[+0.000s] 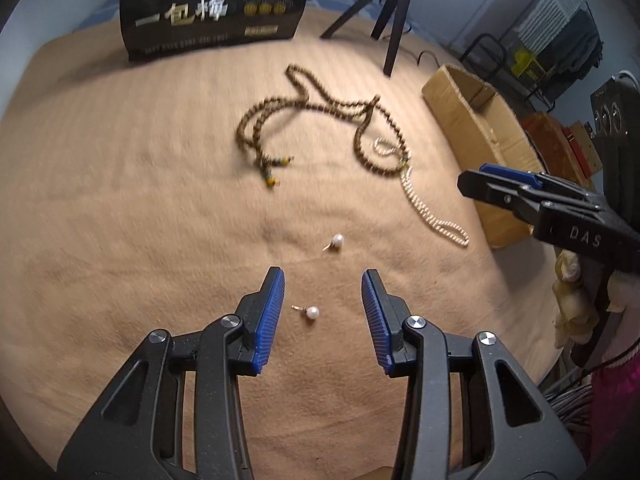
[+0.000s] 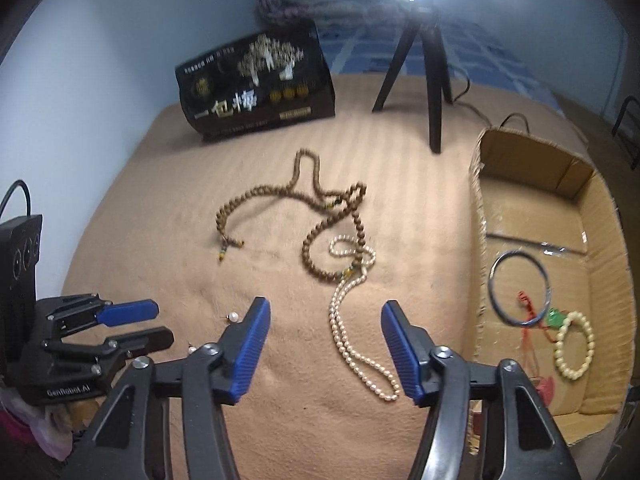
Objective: Organize jewelry
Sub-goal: 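Lower the left tool onto a pearl earring while the right tool approaches the pearl necklace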
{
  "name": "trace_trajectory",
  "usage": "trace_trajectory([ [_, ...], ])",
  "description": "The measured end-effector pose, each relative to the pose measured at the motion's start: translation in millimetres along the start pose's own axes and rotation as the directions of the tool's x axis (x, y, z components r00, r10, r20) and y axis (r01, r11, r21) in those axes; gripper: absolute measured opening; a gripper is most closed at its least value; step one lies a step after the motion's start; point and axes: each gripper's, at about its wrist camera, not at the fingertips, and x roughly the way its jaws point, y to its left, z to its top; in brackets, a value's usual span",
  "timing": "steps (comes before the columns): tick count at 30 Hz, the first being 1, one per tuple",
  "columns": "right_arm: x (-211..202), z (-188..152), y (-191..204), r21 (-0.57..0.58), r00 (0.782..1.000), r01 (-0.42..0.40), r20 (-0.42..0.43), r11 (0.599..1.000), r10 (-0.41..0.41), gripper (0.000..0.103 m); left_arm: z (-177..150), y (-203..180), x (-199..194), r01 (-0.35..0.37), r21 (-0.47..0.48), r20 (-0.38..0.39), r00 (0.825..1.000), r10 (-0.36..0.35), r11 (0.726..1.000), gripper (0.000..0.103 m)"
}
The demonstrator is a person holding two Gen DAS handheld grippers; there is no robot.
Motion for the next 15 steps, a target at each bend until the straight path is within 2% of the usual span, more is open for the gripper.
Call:
trace_trajectory([
  [3,10.8,0.8,0.1,0.010,1.000,-0.001,-0.026,1.000,0.001,0.051,0.8,3.1,7.9,0.007,-0.006,-0.015,1.000,-0.007,1.000,0.034],
  [5,18.1,1.1,0.8,0.017,0.999,-0.009,-0.045,1.000,0.010,0.046,2.8,3.3,10.8,0.011,-0.006,-0.013,1.000,-0.011,1.000,0.034],
  [8,26.0,1.7,3.1,0.011,0.998,-0.001,-0.064,1.000,0.001,0.045,6.7,-1.7,15.1,0.014,0.018,-0.009,1.000,-0.014,1.000,0.034],
  [15,39.7,2.9,-0.1,0.003,0.996,0.019,-0.092,1.000,-0.018,0.042,8.5,-24.9,33.7,-0.021,0.145,-0.012,1.000,0.023,0.989,0.034],
])
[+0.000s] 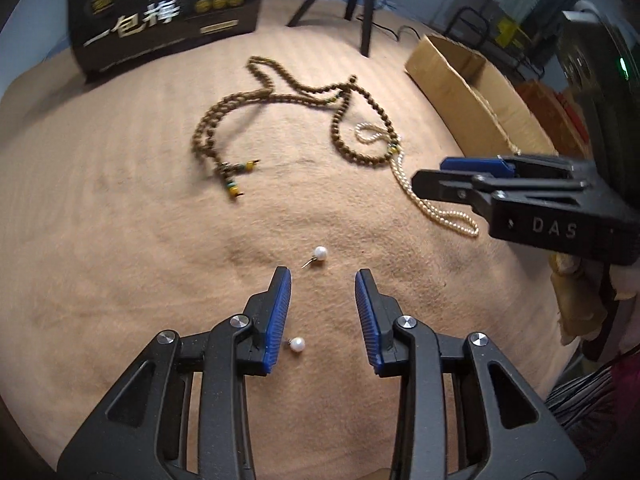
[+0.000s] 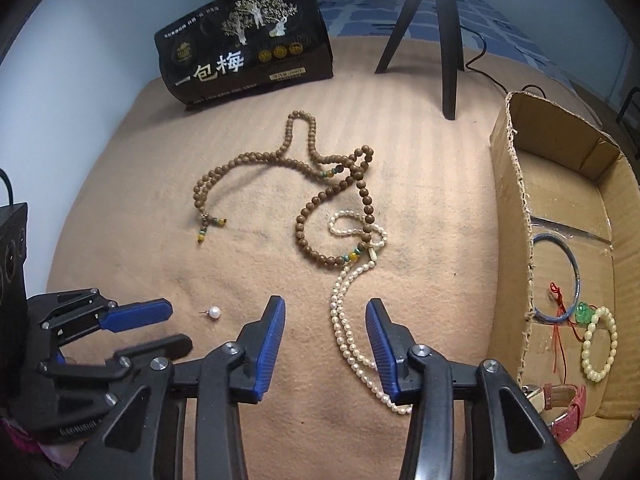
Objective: Organize jewelry
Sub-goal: 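Lower the left tool onto a pearl earring while the right tool approaches the pearl necklace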
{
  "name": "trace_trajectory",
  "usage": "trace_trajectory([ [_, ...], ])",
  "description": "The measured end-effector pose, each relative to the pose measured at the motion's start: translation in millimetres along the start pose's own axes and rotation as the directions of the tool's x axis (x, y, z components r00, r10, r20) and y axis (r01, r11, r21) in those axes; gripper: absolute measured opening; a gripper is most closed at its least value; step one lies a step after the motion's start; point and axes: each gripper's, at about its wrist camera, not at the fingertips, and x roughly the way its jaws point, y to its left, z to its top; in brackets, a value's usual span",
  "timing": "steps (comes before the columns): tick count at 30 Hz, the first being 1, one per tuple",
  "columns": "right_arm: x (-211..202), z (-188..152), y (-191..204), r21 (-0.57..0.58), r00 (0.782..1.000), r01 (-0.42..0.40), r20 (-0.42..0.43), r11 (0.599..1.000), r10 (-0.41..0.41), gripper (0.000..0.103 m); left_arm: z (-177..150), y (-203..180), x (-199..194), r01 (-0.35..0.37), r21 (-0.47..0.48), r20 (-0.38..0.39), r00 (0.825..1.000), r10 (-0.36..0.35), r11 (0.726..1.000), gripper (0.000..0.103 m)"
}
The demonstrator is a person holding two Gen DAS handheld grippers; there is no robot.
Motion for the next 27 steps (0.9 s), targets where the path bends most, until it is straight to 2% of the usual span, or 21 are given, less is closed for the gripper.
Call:
trace_trajectory([
  [3,4.3,0.4,-2.2,-0.004,1.000,0.003,-0.008,1.000,-0.003,0.041,2.8,-4.9,5.1,-0.011,0.030,-0.002,1.000,0.011,0.999,0.028],
  [11,13.0,2.3,-3.2,-0.014,1.000,0.003,-0.021,1.000,-0.003,0.040,9.8,-6.9,19.5,-0.035,0.056,-0.010,0.999,0.035,0.998,0.027],
  [20,24.0,2.5,-1.7,-0.026,0.999,0.015,-0.040,1.000,-0.016,0.038,12.9,-3.9,30.3,-0.036,0.047,-0.026,0.999,0.037,0.998,0.018],
  [27,36.3,0.4,3.2,-0.074,0.995,0.075,-0.062,0.994,-0.079,0.028,12.8,0.8,32.1,-0.034,0.032,-0.028,0.999,0.035,0.999,0.010],
])
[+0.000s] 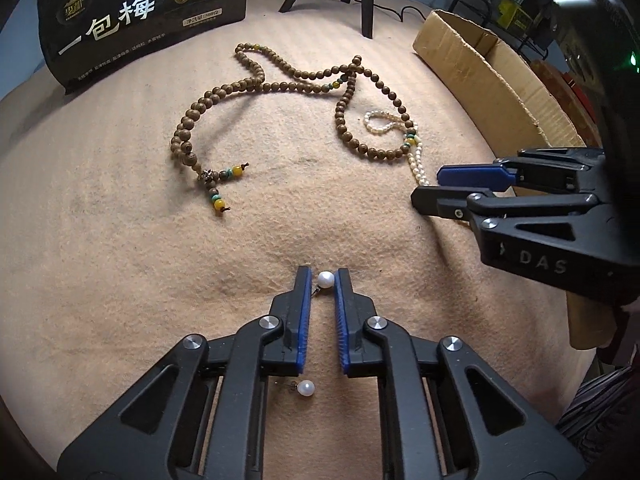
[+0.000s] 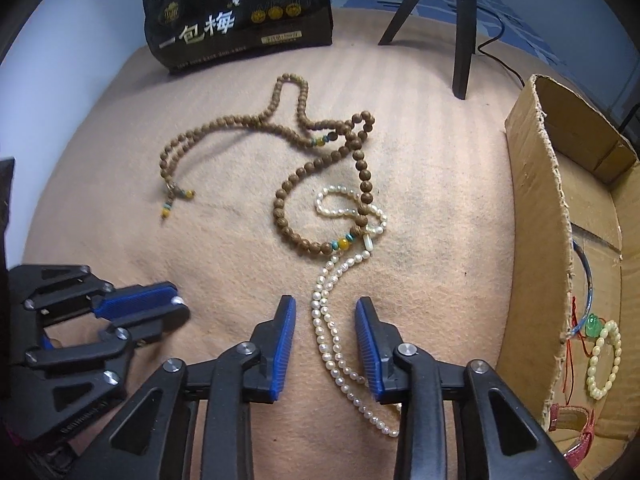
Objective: Organize jewelry
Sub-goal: 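Lower the left tool onto a pearl earring while the right tool approaches the pearl necklace, then grasp the pearl earring with the left tool while the right tool grasps the pearl necklace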
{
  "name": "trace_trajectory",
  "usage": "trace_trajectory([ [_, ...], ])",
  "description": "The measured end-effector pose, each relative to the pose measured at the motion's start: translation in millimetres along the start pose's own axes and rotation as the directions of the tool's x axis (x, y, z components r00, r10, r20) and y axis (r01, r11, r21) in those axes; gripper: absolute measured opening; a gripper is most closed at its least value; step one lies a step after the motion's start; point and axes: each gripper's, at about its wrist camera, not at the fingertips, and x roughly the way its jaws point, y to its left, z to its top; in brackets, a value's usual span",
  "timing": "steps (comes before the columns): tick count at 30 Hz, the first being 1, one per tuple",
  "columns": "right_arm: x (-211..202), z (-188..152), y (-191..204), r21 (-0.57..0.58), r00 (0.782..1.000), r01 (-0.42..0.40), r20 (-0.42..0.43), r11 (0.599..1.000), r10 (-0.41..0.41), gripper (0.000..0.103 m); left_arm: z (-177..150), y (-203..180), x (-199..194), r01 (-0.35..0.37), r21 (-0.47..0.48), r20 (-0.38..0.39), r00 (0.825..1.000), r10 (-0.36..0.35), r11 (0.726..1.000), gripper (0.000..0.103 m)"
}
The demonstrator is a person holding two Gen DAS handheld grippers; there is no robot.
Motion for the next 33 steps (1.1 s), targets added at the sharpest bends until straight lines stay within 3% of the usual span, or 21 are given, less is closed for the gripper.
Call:
trace_trajectory([
  [4,-1.5,-1.0,0.6,-0.002,1.000,0.019,0.005,1.000,-0.019,0.005,-1.0,1.1,-1.0,0.001,-0.003,0.002,1.000,-0.001,1.000,0.008],
  [13,-11.2,-1.3,-4.2,0.014,1.000,0.006,0.025,1.000,-0.006,0.005,-1.6,4.8,-5.6,0.009,-0.026,0.007,1.000,-0.008,1.000,0.007],
  [33,-93.0,-1.5,-28.2,0.102,0.975,-0.087,0.215,0.991,0.064,0.005,11.7,11.0,-55.4,0.076,-0.097,0.132,0.989,-0.063,0.992,0.007],
])
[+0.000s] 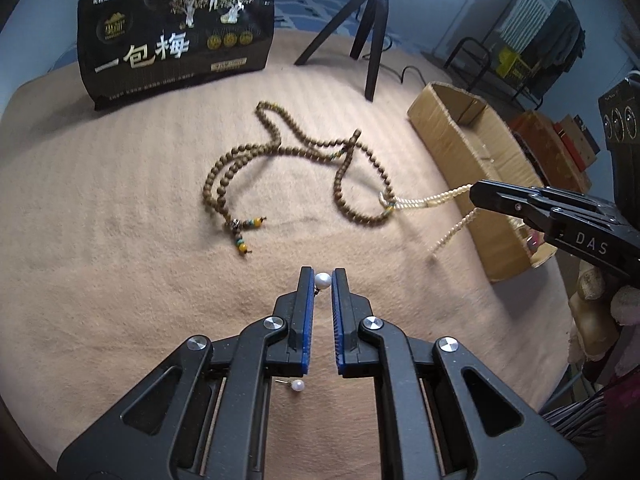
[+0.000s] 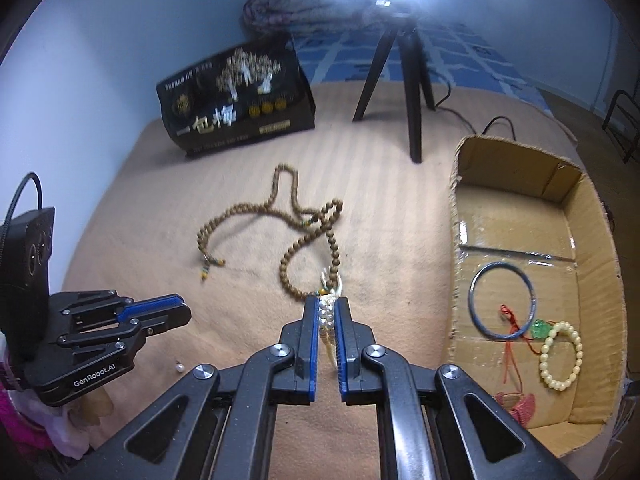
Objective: Organize jewelry
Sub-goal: 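Grasp the pearl earring with the left tool while the right tool grasps the pearl necklace, then carry the earring with the left tool while the right tool carries the necklace into the box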
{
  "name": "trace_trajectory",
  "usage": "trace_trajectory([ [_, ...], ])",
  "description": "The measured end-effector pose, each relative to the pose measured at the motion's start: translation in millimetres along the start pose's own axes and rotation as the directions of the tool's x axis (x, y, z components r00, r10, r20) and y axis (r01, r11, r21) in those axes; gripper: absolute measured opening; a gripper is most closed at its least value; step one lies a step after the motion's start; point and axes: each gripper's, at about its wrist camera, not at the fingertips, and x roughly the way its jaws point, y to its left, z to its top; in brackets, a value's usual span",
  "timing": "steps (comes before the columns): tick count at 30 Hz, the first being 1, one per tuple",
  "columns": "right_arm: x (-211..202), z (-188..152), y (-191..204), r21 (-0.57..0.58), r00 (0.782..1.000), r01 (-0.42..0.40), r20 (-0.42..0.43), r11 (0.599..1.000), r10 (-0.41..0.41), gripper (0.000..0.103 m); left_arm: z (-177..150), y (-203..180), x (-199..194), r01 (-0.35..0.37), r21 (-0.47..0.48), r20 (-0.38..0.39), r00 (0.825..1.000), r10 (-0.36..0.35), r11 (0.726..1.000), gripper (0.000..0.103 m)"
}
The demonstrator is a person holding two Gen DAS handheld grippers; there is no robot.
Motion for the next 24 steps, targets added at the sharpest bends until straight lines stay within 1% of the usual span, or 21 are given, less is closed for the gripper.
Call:
trace_trajectory([
  [8,-26.7,4.1,-5.9,0.006,0.997,-0.002,0.072,1.000,0.001,0.005,9.2,-12.1,-17.0,0.030,-0.004,0.052,0.998,-0.030,1.000,0.007],
  [13,-45.8,4.6,-12.4,0.014,0.993,-0.004,0.115,1.000,0.002,0.005,15.9,-26.0,-24.5,0.059,0.005,0.083,0.995,-0.059,0.998,0.007],
  [16,-55.1,5.1,-17.0,0.020,0.991,0.000,0.136,1.000,-0.003,0.005,19.6,-34.2,-26.5,0.072,0.011,0.095,0.993,-0.072,0.997,0.007],
  [18,-63.1,5.8,-20.9,0.019,0.988,0.017,0.155,1.000,-0.020,0.005,21.5,-39.5,-26.6,0.080,0.016,0.097,0.992,-0.081,0.997,0.007],
  [22,-74.9,7.7,-32.6,0.041,0.983,0.023,0.180,0.999,-0.030,0.005,25.1,-56.4,-22.9,0.087,0.044,0.098,0.991,-0.091,0.995,0.007],
  [24,-80.5,8.3,-39.4,0.051,0.980,0.039,0.192,0.998,-0.048,0.005,26.9,-64.8,-21.1,0.090,0.057,0.099,0.991,-0.095,0.994,0.007],
])
